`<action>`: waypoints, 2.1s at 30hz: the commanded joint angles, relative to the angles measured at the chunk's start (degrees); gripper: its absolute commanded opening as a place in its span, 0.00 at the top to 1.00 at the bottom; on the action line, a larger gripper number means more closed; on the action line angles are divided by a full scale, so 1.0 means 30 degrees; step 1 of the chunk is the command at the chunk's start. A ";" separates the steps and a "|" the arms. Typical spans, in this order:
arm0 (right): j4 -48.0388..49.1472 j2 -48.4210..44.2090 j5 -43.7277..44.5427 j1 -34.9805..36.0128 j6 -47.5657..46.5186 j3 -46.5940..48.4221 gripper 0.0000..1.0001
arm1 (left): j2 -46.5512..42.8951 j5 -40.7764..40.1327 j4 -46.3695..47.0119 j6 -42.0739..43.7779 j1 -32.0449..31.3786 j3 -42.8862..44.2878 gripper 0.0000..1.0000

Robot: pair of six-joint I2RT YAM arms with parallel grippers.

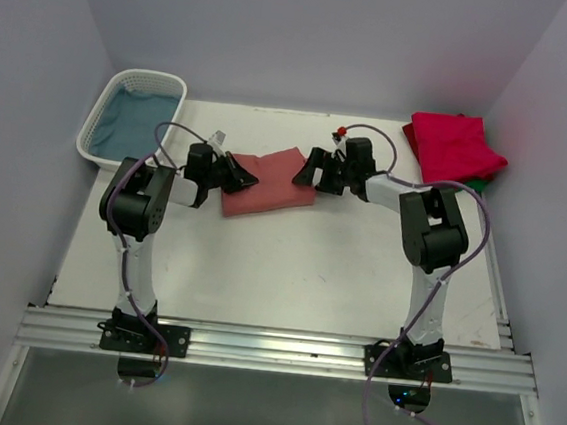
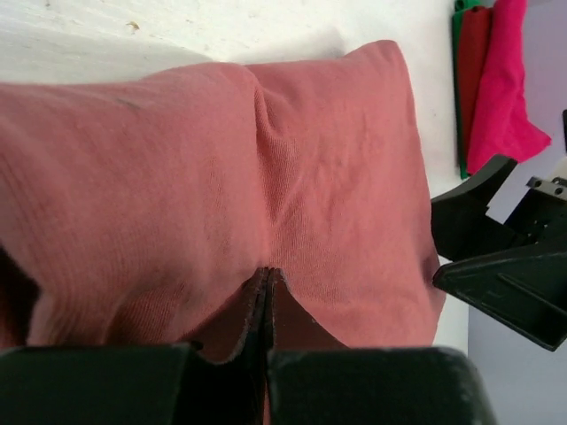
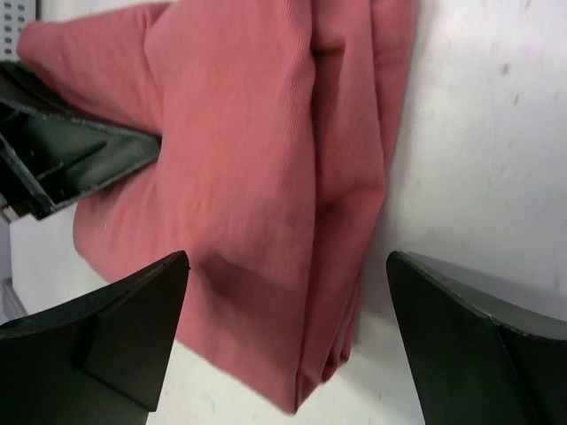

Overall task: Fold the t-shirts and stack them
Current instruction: Neatly place the folded tshirt to the corner

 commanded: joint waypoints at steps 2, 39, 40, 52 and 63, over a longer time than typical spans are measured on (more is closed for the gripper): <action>-0.0228 0.2294 -0.0322 -0.0020 -0.0053 0.2022 0.01 | -0.0284 -0.2067 -0.3931 0.2579 0.0133 0.1224 1.00; 0.6166 0.2981 -0.5740 0.3732 0.6883 0.0652 1.00 | -0.3734 0.1800 -0.2083 0.2170 0.0924 -0.1236 1.00; 0.7405 0.2568 -0.5916 0.3207 0.8369 0.0154 1.00 | -0.5045 0.1800 -0.2348 0.2228 0.0953 -0.1178 0.90; 1.3160 -0.2120 -0.5744 -0.1743 1.1928 -0.2547 1.00 | -1.4542 -0.0516 -0.7682 0.2171 0.1070 -0.1438 0.16; 1.0671 -0.1919 -0.1000 -0.6288 1.0672 0.4570 1.00 | -1.8855 0.0657 -0.9614 0.4015 0.0953 -0.7034 0.16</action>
